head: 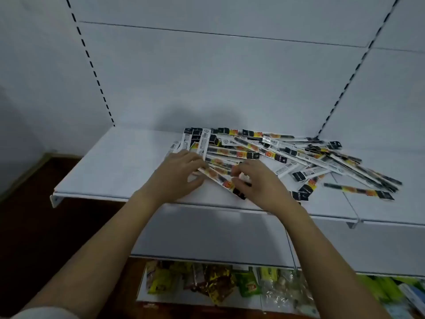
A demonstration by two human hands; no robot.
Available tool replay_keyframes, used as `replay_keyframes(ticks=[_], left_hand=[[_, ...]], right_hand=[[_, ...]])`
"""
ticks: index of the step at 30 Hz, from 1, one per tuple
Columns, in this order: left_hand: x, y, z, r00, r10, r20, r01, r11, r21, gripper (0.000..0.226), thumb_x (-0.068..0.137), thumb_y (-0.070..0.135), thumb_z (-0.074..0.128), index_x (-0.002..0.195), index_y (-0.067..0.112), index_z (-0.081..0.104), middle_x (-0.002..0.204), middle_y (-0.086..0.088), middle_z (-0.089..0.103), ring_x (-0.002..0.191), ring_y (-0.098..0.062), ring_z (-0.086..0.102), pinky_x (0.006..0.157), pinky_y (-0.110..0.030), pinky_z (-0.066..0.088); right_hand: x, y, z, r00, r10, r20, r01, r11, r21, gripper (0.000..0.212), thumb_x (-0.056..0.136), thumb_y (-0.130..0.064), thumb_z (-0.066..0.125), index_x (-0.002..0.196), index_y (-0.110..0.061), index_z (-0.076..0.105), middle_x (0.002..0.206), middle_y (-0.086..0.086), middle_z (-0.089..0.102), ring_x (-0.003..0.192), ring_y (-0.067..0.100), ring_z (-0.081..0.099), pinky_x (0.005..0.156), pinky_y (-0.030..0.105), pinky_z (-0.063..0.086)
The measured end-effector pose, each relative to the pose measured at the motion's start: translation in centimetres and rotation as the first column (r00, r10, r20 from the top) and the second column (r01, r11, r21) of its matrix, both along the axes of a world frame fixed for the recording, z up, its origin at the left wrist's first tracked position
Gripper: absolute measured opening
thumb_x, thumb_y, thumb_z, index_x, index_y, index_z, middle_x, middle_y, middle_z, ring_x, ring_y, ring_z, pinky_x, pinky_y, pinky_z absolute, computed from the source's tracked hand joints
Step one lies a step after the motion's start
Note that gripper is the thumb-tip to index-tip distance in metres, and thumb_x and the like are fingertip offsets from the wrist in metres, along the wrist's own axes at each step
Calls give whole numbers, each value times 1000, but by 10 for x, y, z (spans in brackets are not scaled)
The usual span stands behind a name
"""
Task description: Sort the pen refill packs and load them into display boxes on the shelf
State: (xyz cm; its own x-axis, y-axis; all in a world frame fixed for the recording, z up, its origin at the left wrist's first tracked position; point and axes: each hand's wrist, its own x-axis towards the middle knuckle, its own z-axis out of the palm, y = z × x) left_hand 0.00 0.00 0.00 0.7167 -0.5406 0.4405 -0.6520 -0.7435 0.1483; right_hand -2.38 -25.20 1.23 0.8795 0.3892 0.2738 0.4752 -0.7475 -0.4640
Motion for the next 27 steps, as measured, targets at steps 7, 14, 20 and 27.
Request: replay_keyframes(ticks=[7, 14, 20, 27], left_hand=[[47, 0, -25, 991, 14, -134, -1, 995, 95, 49, 92, 61, 49, 128, 29, 61, 132, 2, 58, 124, -20, 51, 97, -44, 46], [63, -15, -23, 996, 87, 5, -87, 992, -87, 39, 89, 49, 62, 108, 17, 73, 115, -1, 68, 106, -20, 61, 85, -43, 51], [46, 9, -20, 814, 572, -99, -580, 792, -192, 68, 86, 72, 44, 136, 26, 54, 140, -6, 51, 126, -29, 49, 101, -51, 42], [54, 16, -33, 832, 436, -343, -517, 833, -197, 59, 86, 56, 63, 136, 25, 55, 139, 5, 53, 127, -16, 46, 106, -33, 35]], right_hand=[[65, 2, -27, 985, 157, -78, -169, 966, -194, 55, 86, -66, 41, 132, -38, 54, 134, -11, 50, 124, 15, 43, 100, 45, 41], [104, -13, -26, 971, 237, 18, -236, 971, -34, 32, 95, -35, 61, 126, -28, 64, 134, -10, 58, 125, 8, 45, 106, 37, 39], [82, -47, -5, 977, 153, -146, -164, 984, -68, 75, 75, -78, 54, 142, -49, 35, 150, -23, 31, 143, 7, 20, 119, 40, 20], [72, -36, -22, 947, 257, -193, -274, 960, -65, 31, 80, -51, 72, 107, -38, 62, 139, -22, 39, 129, 0, 24, 113, 34, 24]])
